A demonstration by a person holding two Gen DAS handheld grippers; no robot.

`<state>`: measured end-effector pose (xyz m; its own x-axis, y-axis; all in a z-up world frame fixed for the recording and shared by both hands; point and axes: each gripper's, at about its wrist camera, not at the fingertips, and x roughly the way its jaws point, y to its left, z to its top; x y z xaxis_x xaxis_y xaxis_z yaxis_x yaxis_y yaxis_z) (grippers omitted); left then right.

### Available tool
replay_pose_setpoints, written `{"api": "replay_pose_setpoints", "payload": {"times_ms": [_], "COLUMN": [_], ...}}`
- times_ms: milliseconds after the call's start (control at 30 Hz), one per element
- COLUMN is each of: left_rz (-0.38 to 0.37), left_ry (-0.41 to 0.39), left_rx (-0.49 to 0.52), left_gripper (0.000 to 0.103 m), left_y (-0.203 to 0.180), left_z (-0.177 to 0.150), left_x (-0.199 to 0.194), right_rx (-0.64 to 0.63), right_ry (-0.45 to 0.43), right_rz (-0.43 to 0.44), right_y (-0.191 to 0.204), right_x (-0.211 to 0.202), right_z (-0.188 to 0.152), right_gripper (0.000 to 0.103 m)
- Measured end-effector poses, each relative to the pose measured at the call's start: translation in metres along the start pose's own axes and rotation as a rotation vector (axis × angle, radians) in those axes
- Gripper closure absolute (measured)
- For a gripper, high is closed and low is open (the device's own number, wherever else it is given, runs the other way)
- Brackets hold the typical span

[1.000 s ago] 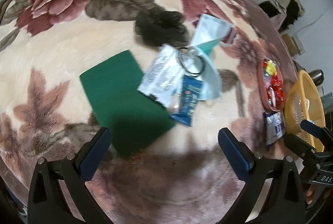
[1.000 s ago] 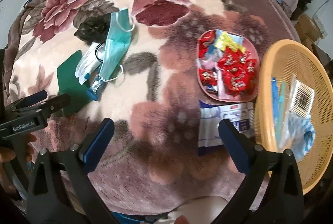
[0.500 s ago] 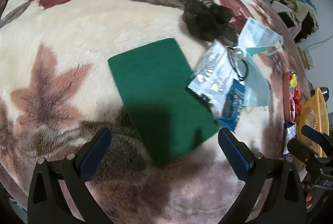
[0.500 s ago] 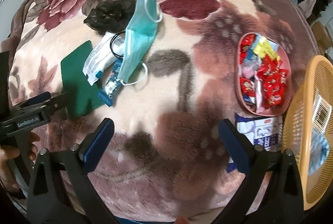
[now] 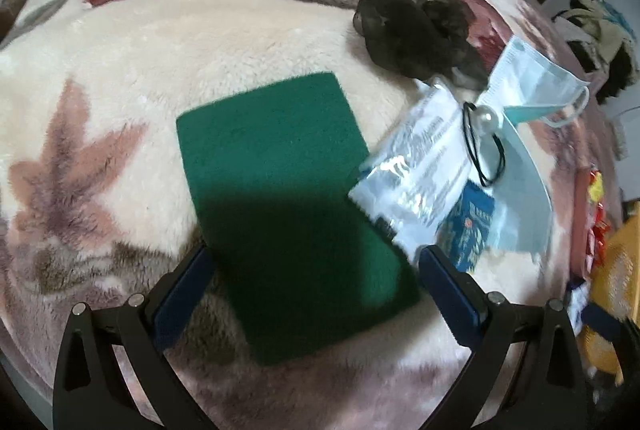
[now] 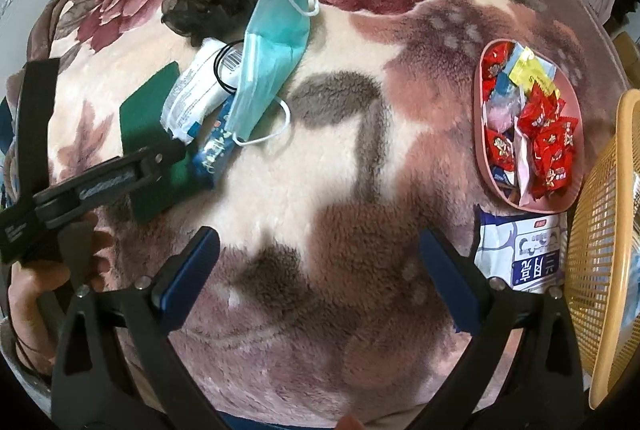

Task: Organize soft objects
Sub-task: 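Grasp the green scouring pad with the left tool and lift it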

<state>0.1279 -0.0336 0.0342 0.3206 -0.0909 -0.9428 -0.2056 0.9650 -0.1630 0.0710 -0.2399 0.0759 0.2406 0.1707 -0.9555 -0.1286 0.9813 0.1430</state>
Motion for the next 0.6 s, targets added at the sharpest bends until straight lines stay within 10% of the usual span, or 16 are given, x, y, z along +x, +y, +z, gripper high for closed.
{"api": "replay_pose_setpoints", "payload": {"times_ms": [300,600], "left_rz": [0.188,0.178], "left_ry": [-0.010,-0.036], "left_rx": [0.052,0.004], "left_gripper": [0.000,0.000], "left_y": [-0.026,0.014], "left_z": [-0.001,-0.024], "left_x": [0.022,-0.008], "right_rx": [0.038,0.035], "right_ry": [0.018,0.010], "right_rz": [0.013,0.016], "right_y": [-0.016,-0.017], "right_x": [0.006,0.003], "right_z": [-0.007,-0.013], "right_gripper": [0.002,0.002]}}
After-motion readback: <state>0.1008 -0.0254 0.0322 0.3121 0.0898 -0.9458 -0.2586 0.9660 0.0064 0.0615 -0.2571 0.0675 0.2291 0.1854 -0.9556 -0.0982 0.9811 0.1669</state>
